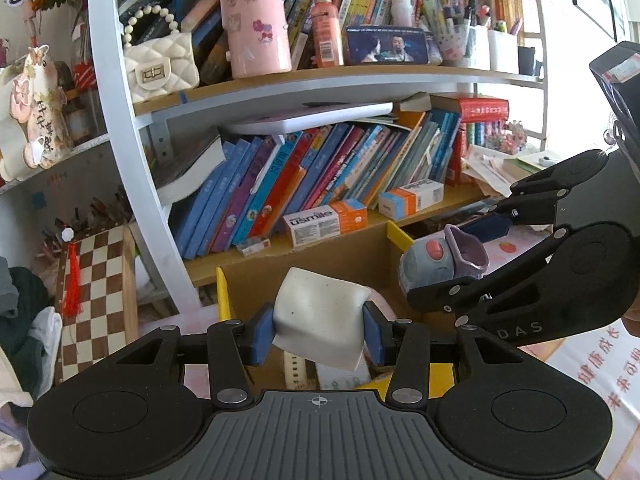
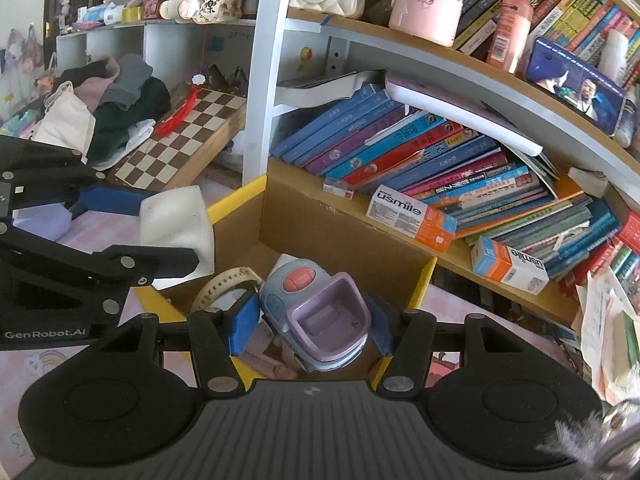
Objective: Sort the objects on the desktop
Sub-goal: 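Carry the white block and toy car with both grippers over the yellow box, then lower the block and toy car into the yellow box and open both grippers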
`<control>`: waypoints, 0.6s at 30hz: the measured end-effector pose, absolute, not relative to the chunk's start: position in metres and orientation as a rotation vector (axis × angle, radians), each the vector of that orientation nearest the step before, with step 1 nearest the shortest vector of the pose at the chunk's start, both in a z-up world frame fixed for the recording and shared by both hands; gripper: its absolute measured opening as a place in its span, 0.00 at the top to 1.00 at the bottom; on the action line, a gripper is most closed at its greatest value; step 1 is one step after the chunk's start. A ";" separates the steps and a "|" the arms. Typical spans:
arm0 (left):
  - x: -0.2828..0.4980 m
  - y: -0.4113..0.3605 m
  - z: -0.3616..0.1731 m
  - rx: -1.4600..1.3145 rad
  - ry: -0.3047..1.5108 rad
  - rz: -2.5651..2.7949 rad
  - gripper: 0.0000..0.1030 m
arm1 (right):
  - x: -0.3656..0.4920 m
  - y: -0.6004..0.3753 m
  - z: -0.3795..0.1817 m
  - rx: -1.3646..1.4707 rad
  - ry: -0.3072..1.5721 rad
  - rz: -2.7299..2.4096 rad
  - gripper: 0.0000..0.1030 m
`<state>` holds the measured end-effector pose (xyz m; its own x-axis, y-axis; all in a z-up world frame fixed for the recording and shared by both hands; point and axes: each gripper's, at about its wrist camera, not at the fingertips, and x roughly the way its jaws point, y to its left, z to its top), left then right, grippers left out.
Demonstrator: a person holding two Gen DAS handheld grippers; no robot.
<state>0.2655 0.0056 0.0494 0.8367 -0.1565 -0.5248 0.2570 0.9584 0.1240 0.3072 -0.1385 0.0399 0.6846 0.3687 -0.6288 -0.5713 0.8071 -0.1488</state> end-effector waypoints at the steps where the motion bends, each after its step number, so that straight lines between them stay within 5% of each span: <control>1: 0.269 0.006 0.049 0.193 0.540 -0.216 0.57 | 0.311 -0.138 0.039 -0.350 0.622 0.542 0.46; 18: 0.329 0.012 0.016 0.185 0.636 -0.156 0.57 | 0.390 -0.117 0.022 -0.379 0.633 0.554 0.46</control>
